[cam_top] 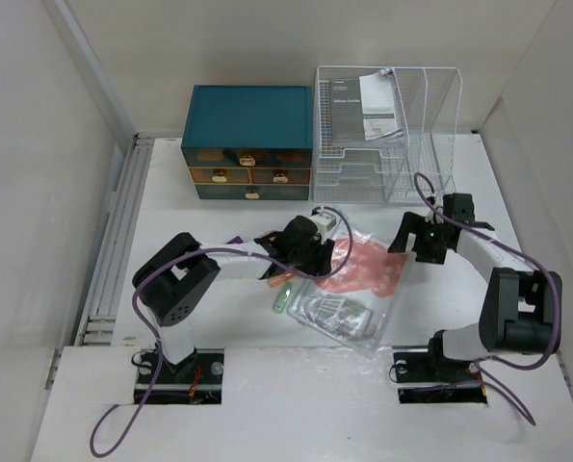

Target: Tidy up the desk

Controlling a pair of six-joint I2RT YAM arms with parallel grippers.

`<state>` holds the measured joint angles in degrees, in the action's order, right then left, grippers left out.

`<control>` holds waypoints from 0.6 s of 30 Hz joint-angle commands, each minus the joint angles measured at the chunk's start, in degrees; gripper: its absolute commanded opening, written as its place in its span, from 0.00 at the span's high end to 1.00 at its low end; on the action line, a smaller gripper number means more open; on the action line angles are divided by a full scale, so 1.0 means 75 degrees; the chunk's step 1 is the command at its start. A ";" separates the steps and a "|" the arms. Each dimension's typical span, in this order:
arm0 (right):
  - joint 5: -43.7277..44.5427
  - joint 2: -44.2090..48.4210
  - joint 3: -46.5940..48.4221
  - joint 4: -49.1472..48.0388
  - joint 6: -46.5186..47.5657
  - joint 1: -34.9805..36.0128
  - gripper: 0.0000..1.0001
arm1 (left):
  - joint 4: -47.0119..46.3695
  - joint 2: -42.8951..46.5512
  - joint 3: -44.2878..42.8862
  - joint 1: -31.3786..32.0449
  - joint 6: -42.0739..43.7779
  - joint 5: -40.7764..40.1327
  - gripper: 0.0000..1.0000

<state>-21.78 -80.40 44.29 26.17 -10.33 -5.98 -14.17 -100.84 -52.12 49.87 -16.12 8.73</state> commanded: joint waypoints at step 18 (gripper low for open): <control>-0.1501 -0.1561 0.0364 -0.0068 0.0217 0.0339 0.42 | 0.0260 -0.0933 -0.0831 0.0019 -0.0089 0.0887 0.56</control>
<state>-26.76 -90.00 47.77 24.84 -9.26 -6.20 -13.76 -105.30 -56.62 49.58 -16.40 11.57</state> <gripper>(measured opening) 0.605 0.439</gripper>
